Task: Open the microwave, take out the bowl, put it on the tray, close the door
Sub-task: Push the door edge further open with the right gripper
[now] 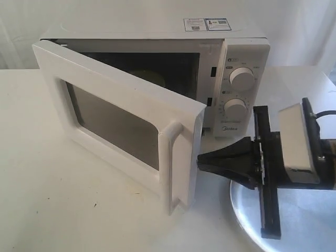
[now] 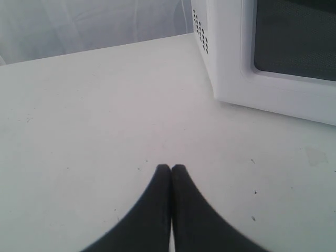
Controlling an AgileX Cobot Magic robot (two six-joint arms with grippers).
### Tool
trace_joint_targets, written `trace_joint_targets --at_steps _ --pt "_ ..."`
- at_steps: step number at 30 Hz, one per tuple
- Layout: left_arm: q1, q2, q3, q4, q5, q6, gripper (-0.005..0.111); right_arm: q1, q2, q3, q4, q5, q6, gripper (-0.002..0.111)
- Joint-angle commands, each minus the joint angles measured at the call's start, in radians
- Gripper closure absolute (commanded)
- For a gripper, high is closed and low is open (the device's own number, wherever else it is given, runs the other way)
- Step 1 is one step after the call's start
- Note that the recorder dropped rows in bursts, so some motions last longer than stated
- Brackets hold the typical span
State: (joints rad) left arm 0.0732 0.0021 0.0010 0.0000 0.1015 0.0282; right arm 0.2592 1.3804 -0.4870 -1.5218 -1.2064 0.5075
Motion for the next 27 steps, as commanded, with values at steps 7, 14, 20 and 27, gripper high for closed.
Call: trace_joint_targets --at_steps 7,14,20,27 --pt "-0.004 -0.002 -0.001 0.0 -0.001 -0.002 0.107 0.0 -0.158 -0.001 0.3 0.401 0.167 0.108" --pt "-0.004 -0.002 -0.001 0.0 -0.001 -0.002 0.107 0.002 0.047 -0.016 0.434 0.101 0.009 0.108" --pt "-0.004 -0.002 -0.001 0.0 -0.001 -0.002 0.107 0.002 0.146 -0.029 0.313 -0.015 -0.003 0.108" --pt "-0.004 -0.002 -0.001 0.0 -0.001 -0.002 0.107 0.039 0.146 -0.042 0.182 -0.015 -0.014 0.108"
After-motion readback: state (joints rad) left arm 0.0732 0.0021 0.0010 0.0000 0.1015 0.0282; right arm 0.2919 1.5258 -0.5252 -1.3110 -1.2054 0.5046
